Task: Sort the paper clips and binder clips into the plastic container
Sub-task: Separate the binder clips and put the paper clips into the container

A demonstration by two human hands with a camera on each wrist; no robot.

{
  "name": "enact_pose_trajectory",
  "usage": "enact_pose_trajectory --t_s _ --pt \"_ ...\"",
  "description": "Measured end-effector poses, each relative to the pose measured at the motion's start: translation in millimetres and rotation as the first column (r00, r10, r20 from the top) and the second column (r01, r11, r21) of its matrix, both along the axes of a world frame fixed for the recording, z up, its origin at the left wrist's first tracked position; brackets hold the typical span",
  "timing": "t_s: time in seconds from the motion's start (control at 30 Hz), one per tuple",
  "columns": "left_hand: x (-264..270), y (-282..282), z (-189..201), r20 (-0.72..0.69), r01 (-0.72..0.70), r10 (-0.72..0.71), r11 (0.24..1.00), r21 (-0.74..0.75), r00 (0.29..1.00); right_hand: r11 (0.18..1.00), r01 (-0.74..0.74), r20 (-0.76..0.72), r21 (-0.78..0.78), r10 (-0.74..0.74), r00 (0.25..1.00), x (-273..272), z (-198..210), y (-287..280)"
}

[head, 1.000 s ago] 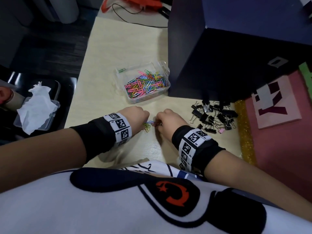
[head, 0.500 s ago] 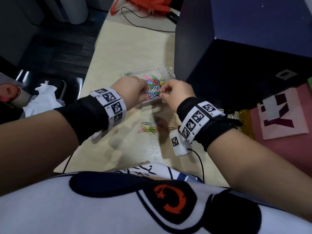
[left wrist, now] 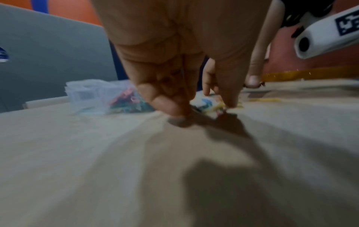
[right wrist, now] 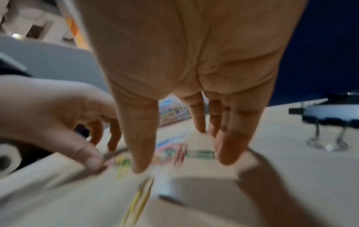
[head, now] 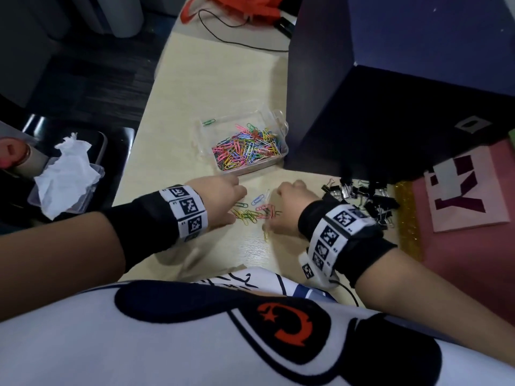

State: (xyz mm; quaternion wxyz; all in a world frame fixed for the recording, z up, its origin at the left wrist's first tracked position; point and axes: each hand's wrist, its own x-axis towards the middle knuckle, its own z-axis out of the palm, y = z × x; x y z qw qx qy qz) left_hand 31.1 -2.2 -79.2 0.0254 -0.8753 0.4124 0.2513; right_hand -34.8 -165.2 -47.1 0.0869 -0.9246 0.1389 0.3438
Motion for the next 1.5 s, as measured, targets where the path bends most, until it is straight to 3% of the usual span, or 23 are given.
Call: enact_pose_trajectory --t_s 0.23,0.53,0.63,0.73,0.93,1.07,1.17,1.3,1.4,1.5 --pt "-1.0 -7.9 -4.7 0.031 0.002 -0.003 0.999 0.033 1.0 0.982 -0.111 0.207 0.152 0.078 0.975 -16.2 -29.6 15.9" --pt "-5.3 -9.2 -3.0 0.089 0.002 -0.006 0.999 0.047 0.996 0.992 -0.054 0.238 0.116 0.025 0.971 -4.6 -32.5 4.3" --pt "-3.4 -7.2 5.2 0.106 -0.022 0.027 0.999 -0.041 0.994 0.994 -0.024 0.233 0.105 -0.001 0.973 3.4 -28.4 -0.2" --pt "5.5 -3.3 18.8 0.115 -0.076 0.101 0.977 -0.199 0.988 0.99 0.018 0.317 0.143 -0.063 0.946 17.1 -14.2 -2.4" --pt "42.2 1.6 42.7 0.148 -0.209 0.277 0.91 -0.358 0.95 0.949 0.079 0.552 0.305 -0.244 0.797 51.6 19.3 0.3" --pt "48.4 3.4 42.9 0.149 -0.237 0.303 0.908 -0.346 0.941 0.987 0.006 0.536 0.163 -0.093 0.839 46.6 25.9 0.3" --pt "35.2 6.3 35.0 0.141 -0.205 0.268 0.914 -0.351 0.953 0.988 -0.113 0.421 0.103 0.06 0.905 29.3 6.8 6.8" --pt "8.8 3.0 17.9 0.092 -0.105 0.121 0.982 -0.16 0.988 0.94 -0.332 0.257 0.072 0.304 0.917 2.6 -24.9 20.0" --pt "-2.4 -0.1 3.5 0.054 -0.036 0.037 0.999 -0.006 0.998 0.935 -0.349 0.265 0.059 0.322 0.909 -7.2 -35.8 21.4" --pt "-5.1 -3.6 -4.9 0.033 -0.026 0.026 0.999 0.025 0.999 0.951 -0.301 0.292 0.067 0.27 0.918 -9.5 -38.5 16.4"
